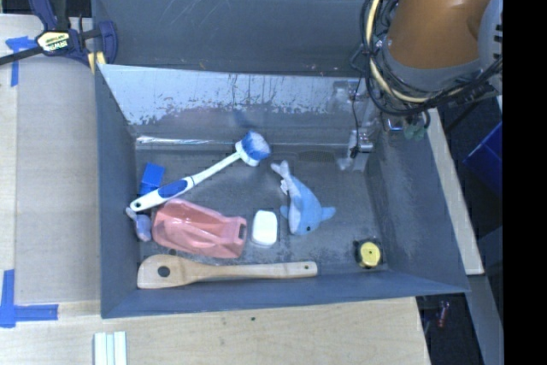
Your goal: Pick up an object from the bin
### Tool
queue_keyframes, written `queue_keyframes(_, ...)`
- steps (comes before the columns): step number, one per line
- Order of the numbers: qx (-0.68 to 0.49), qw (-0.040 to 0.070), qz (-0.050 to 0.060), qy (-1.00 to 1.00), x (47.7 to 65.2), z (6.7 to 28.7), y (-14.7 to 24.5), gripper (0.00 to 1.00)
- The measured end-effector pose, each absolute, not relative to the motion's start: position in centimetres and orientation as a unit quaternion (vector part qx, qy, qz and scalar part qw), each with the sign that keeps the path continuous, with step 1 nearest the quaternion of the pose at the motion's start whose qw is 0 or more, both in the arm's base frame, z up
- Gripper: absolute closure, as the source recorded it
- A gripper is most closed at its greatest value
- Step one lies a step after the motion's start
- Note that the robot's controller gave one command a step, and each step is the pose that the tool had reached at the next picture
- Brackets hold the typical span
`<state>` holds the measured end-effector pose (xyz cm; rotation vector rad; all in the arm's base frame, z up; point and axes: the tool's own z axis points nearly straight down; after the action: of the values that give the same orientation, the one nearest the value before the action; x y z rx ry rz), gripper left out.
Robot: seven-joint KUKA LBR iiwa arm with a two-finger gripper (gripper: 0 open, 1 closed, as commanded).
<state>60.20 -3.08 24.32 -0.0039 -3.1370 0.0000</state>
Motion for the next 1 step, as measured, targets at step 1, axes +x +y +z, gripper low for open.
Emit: queue_keyframes(1,-0.001,-0.002,0.000,-1.000,60.33,24.86,-3.07,0.00)
